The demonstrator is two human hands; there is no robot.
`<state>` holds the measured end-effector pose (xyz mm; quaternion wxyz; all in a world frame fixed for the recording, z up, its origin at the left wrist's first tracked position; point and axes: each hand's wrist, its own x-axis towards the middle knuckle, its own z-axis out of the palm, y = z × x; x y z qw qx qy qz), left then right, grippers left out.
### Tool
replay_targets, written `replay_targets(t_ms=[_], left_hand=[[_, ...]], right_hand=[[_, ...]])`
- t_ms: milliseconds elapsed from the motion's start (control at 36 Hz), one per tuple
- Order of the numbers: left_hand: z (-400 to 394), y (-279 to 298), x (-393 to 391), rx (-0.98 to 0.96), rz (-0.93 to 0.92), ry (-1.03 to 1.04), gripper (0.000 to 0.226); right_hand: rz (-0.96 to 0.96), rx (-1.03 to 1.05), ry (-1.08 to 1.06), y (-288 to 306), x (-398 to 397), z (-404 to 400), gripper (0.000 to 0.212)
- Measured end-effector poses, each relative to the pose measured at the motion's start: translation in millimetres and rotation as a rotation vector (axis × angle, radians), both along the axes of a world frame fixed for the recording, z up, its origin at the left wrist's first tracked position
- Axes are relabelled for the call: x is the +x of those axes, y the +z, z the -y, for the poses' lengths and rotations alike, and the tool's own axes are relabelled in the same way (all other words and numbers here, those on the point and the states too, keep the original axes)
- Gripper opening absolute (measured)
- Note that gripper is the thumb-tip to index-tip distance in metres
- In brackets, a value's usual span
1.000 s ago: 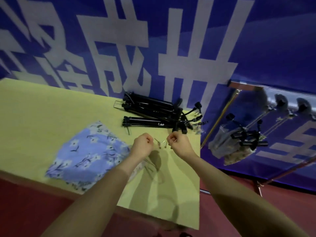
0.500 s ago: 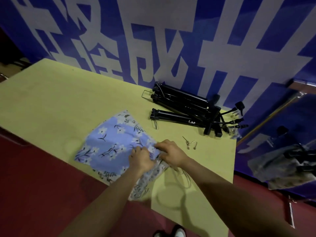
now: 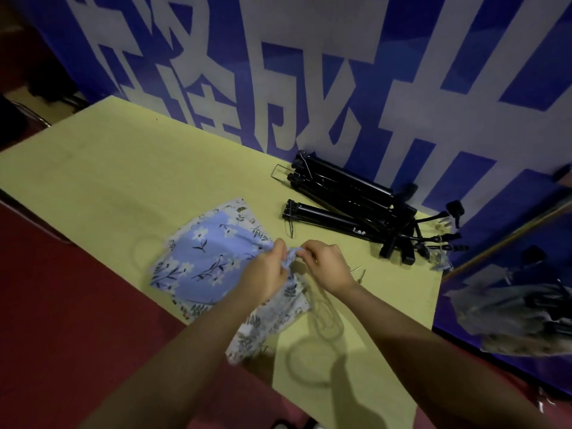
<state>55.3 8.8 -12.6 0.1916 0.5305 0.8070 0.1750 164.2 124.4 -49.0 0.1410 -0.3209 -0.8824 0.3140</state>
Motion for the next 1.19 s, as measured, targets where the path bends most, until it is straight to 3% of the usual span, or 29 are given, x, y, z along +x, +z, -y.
replay_targets(t_ms=[56,139,250,333,472,611,750,889,972,1083,1194], left_hand=[[-7,10,2,-0.116,-0.134,-0.085,0.012],[-20,28,4,-0.300,-0.282,-0.087,0.030],[-34,47,6,-0.348,-0.509,-0.075,0.041],[-37,58,10,-0.374,-0.560,-0.051,0.046],[-35,61,15,-0.456,-0.446,-0.089,0.068],[-35,56,20,-0.424,-0.272,-0.065,0.088],[-47,62,14,-0.173,-0.089,0.113,0.097],[-62,53,16,0.056,-0.030,0.111,0.088],[-66,35,16,-0.015,0.045,0.111,0.081],[-64,16,19,-0.083,0.047,0.109,0.071],[-61,2,20,-0.109,-0.007,0.079,0.076]], right_hand=[[-0.029,0.019,-0.023,8,3,-5,0.025],[-0.053,0.105,-0.011,21,9,-12,0.026],[-0.097,0.246,-0.029,36,17,-22,0.026],[-0.134,0.259,-0.067,45,21,-30,0.024],[-0.104,0.232,-0.126,50,26,-39,0.025],[-0.157,-0.004,-0.172,50,27,-43,0.023],[-0.173,-0.187,-0.250,38,43,-57,0.026],[0.114,-0.273,-0.421,7,67,-65,0.020],[0.289,-0.355,-0.499,-14,75,-61,0.012],[0.424,-0.372,-0.568,-32,78,-51,0.018],[0.474,-0.344,-0.604,-42,74,-44,0.034]])
